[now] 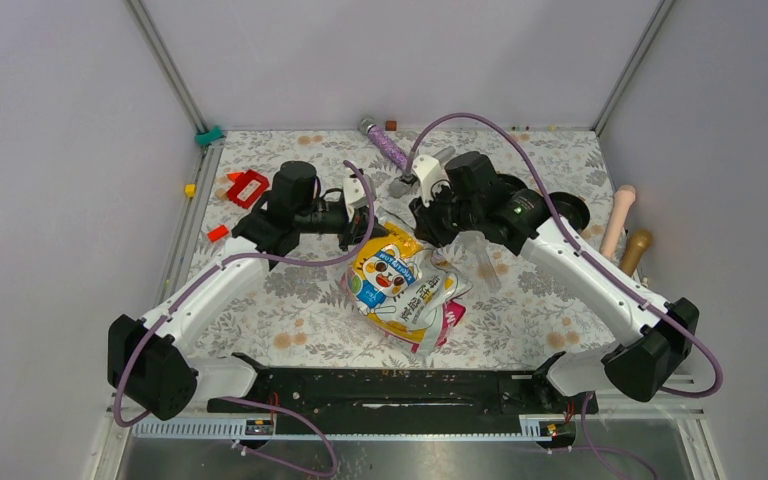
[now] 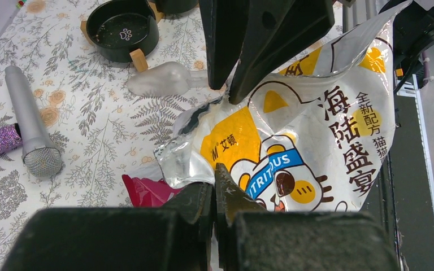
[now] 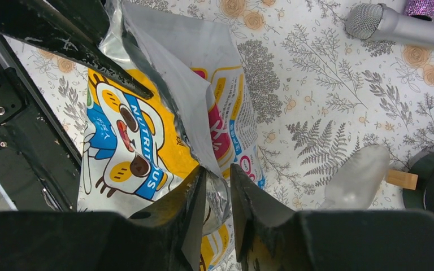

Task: Serve the pet food
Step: Open the pet food bag at the center of the board.

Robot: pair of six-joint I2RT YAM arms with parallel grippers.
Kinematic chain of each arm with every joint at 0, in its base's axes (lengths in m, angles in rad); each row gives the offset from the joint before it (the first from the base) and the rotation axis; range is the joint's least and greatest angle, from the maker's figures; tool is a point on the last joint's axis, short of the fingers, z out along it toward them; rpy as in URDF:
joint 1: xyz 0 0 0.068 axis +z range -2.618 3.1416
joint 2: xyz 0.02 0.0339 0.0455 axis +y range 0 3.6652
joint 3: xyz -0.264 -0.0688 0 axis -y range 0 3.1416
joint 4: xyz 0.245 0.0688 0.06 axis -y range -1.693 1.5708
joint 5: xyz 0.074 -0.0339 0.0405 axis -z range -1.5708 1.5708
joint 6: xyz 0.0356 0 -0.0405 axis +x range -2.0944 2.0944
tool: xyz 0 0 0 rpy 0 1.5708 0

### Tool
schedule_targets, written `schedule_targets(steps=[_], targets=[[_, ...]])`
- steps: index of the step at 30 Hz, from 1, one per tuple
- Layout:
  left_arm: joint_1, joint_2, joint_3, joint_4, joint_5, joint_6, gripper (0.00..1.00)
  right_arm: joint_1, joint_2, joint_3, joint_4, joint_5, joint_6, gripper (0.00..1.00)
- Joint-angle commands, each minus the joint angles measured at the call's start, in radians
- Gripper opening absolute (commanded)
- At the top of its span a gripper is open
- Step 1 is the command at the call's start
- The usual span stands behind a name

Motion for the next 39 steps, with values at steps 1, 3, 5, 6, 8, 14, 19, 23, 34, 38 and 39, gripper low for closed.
schedule_targets(steps=[1, 3, 5, 6, 8, 14, 19, 23, 34, 38, 39], targets=[[-0.034, -0.071, 0.023, 0.106, 0.189, 0.003, 0.00, -0.011, 0.006, 0.012, 0.096, 0.005, -0.013, 0.28], [-0.035, -0.073, 0.022, 0.106, 0.187, 0.004, 0.00, -0.010, 0.000, 0.009, 0.121, 0.062, -0.008, 0.25], [-0.036, -0.073, 0.023, 0.105, 0.181, 0.005, 0.00, -0.010, -0.018, -0.006, 0.136, 0.082, -0.013, 0.15], [-0.037, -0.073, 0.022, 0.106, 0.180, 0.004, 0.00, -0.011, -0.030, -0.016, 0.136, 0.066, -0.018, 0.11], [-0.036, -0.075, 0.023, 0.097, 0.180, 0.014, 0.00, -0.011, -0.047, -0.032, 0.123, 0.027, -0.027, 0.09], [-0.037, -0.086, 0.014, 0.079, 0.200, 0.049, 0.00, -0.010, 0.008, -0.002, -0.029, -0.081, -0.076, 0.23], [-0.037, -0.100, 0.004, 0.056, 0.228, 0.092, 0.00, -0.010, 0.072, 0.049, -0.070, -0.117, -0.104, 0.21], [-0.037, -0.114, -0.008, 0.051, 0.226, 0.115, 0.00, -0.011, 0.078, 0.075, -0.066, -0.189, -0.102, 0.00], [-0.037, -0.095, -0.023, 0.329, -0.024, -0.167, 0.00, -0.002, -0.025, -0.074, 0.195, -0.341, 0.589, 0.00], [-0.037, -0.048, 0.056, 0.350, -0.159, -0.290, 0.00, 0.004, -0.109, -0.169, 0.384, -0.336, 0.847, 0.00], [-0.037, -0.034, 0.075, 0.356, -0.189, -0.315, 0.00, 0.006, -0.123, -0.186, 0.440, -0.331, 0.911, 0.00]])
